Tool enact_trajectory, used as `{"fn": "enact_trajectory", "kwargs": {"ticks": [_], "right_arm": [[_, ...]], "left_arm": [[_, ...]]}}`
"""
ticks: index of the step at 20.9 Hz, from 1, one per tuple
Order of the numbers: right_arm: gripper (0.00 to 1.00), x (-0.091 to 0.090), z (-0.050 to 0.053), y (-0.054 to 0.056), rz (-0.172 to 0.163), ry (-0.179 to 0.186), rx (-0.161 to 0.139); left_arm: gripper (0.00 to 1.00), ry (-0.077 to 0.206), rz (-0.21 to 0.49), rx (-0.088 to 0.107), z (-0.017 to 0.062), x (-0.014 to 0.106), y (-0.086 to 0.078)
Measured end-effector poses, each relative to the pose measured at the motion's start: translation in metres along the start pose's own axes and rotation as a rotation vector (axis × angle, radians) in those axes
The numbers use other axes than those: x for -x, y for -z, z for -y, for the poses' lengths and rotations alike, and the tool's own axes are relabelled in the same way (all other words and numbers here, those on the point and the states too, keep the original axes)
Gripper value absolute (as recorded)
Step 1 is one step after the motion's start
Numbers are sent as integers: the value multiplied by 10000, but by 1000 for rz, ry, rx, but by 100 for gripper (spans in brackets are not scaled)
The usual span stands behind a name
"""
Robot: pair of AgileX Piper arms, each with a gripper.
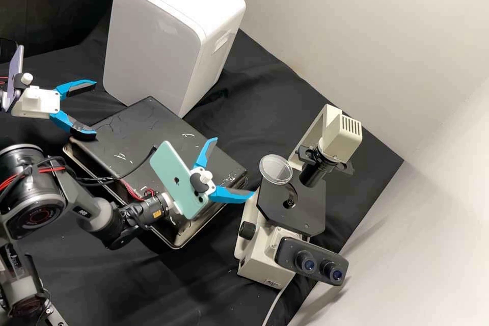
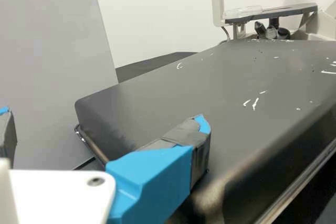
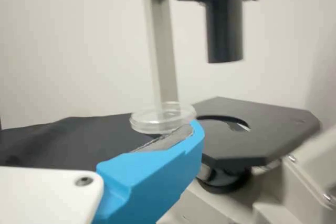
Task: Place the petri dish on the microscope
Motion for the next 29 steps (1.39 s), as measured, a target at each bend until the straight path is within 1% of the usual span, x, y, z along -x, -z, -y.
{"fn": "enact_trajectory", "kwargs": {"ticks": [1,2,4,5,7,9,12,13,14,15,16,18,21,23,29], "right_arm": [[100,-20,24,33,-11,3,-7],[100,-49,49,84,-31,9,-3],[100,-107,108,196,-71,16,19],[100,-137,135,238,-85,19,23],[100,-178,200,294,-100,25,33],[100,-223,240,353,-115,22,32],[100,-295,303,445,-141,21,50],[100,-326,329,477,-154,24,54],[100,-358,363,489,-156,29,67],[100,-384,399,508,-161,38,72],[100,-419,424,515,-159,37,78],[100,-471,488,520,-148,53,85],[100,-562,572,500,-120,69,98],[100,-600,614,482,-102,79,95],[100,-721,709,412,-83,97,104]], "left_arm": [[100,0,0,0,0,0,0],[100,0,0,0,0,0,0],[100,0,0,0,0,0,0],[100,0,0,0,0,0,0],[100,0,0,0,0,0,0],[100,0,0,0,0,0,0],[100,0,0,0,0,0,0],[100,0,0,0,0,0,0],[100,0,0,0,0,0,0],[100,0,0,0,0,0,0],[100,0,0,0,0,0,0],[100,0,0,0,0,0,0],[100,0,0,0,0,0,0],[100,0,0,0,0,0,0],[100,6,-1,0,14,-3,1]]}}
